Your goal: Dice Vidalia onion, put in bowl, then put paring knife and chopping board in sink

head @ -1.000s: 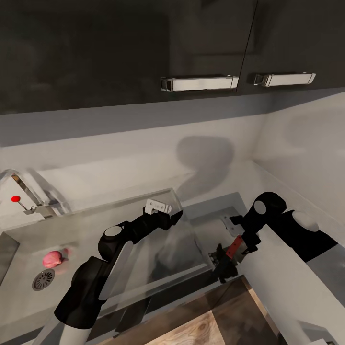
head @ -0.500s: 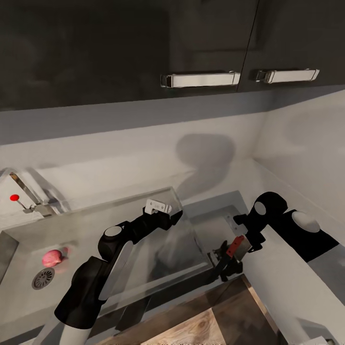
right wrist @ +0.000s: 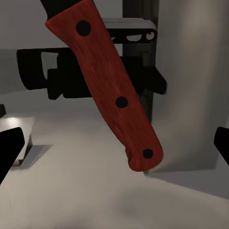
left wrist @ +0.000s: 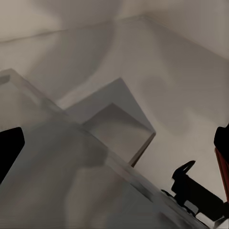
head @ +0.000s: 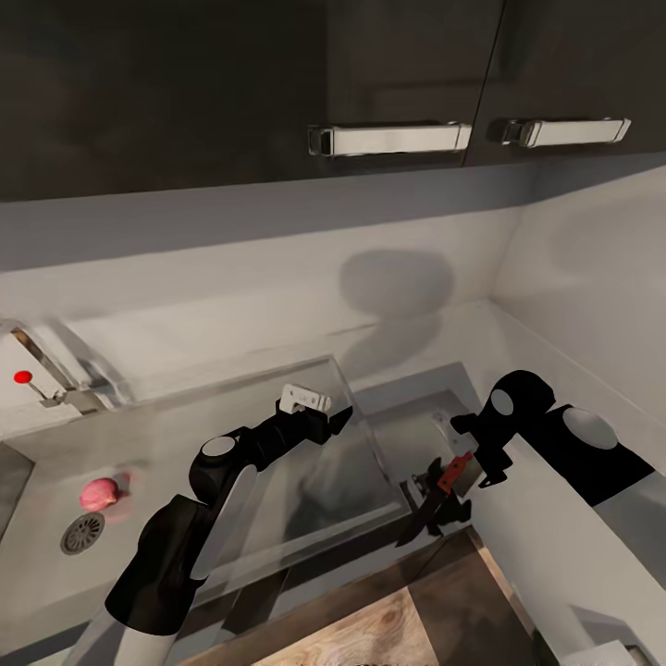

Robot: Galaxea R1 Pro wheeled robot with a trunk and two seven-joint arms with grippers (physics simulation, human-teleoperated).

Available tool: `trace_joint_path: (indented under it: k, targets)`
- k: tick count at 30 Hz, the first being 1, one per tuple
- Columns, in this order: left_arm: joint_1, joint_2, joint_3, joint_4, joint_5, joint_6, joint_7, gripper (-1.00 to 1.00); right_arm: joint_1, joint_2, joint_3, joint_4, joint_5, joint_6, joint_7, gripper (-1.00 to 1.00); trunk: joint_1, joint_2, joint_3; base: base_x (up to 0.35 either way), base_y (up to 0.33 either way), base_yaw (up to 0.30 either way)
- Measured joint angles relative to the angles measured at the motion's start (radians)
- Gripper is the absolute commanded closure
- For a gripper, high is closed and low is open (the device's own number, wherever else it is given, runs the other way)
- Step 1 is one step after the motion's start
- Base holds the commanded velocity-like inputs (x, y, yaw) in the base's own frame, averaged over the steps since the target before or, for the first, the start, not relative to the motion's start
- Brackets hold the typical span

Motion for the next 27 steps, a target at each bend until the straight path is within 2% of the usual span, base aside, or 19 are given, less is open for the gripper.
trace_joint_path:
  k: [27]
  targets:
    - [0.000,0.000,0.000,0.000,0.000,0.000,0.000,-1.00,0.000,0.000,0.002,0.000,0.002,0.001,-0.002,-1.00,0.000,0.000,-0.024,0.000,0.000,0.000]
